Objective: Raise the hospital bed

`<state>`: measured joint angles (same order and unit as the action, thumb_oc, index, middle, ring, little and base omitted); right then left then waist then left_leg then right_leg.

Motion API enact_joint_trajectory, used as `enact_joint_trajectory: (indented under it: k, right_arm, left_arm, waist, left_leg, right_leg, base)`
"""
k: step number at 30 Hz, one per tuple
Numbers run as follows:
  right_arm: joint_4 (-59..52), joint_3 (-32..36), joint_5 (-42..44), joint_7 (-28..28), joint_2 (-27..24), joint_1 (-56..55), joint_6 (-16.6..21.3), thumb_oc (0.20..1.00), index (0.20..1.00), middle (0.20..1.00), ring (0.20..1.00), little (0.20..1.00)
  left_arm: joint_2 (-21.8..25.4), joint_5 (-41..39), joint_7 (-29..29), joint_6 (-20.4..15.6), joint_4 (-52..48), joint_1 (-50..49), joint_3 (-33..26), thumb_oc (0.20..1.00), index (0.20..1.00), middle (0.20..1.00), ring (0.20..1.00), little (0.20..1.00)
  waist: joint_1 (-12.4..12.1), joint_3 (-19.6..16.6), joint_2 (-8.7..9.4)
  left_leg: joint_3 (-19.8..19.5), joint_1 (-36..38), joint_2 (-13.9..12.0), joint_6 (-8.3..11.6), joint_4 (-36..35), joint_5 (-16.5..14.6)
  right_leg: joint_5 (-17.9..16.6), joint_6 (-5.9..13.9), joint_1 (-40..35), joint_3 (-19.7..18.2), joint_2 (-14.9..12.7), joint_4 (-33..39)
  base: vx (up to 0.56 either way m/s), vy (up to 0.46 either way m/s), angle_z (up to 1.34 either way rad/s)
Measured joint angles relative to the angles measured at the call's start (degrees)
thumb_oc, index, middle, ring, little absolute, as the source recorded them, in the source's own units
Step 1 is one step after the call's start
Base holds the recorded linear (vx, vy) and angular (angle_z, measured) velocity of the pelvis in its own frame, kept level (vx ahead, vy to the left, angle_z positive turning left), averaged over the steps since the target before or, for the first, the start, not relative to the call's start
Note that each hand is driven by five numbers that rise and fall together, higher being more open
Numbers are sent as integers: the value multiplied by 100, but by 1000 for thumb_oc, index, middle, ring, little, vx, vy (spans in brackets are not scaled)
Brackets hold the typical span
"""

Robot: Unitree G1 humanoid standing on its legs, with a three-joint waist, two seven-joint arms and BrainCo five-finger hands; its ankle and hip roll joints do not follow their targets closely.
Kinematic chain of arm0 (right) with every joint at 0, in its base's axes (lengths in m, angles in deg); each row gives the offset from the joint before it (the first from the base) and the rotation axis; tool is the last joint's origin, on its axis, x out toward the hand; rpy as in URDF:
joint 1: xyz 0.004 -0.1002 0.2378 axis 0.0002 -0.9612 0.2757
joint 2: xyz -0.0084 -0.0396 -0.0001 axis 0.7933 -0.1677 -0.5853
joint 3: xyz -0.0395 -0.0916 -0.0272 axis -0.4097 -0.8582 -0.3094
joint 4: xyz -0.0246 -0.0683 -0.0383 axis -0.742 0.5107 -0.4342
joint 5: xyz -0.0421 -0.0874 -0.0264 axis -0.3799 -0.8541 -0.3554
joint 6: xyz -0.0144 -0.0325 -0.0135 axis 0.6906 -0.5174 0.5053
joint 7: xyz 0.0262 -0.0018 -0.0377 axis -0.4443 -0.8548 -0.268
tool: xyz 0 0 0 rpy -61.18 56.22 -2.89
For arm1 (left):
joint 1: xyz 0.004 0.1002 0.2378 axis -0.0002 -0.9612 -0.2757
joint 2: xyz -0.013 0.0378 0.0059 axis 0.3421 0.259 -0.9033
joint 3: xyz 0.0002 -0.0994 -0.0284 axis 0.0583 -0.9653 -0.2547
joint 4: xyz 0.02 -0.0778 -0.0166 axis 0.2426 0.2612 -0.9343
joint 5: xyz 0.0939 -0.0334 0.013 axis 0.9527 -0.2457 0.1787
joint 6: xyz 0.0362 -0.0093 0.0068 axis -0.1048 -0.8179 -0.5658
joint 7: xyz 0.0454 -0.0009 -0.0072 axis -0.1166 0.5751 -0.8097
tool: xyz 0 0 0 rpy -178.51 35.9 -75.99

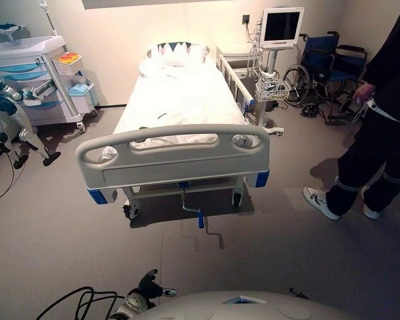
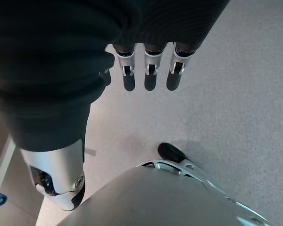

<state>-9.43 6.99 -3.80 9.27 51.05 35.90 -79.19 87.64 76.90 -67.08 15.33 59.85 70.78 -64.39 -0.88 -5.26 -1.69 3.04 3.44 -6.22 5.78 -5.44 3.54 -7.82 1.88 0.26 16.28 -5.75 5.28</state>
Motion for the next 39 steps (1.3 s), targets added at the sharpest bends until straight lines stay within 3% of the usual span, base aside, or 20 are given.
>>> enact_joint_trajectory:
  k: [39]
  right_arm:
    - [11, 44, -14, 5, -10, -37, -6, 1000, 1000, 1000, 1000, 1000]
  left_arm:
    - [21, -6, -103, 3, 5, -44, -59, 1000, 1000, 1000, 1000, 1000]
  waist:
    - [5, 21, -21]
  left_leg:
    - [35, 66, -18, 12, 1, -21]
  right_leg:
    - [12, -13, -14, -23, 17, -10]
  base:
    - [4, -1, -1]
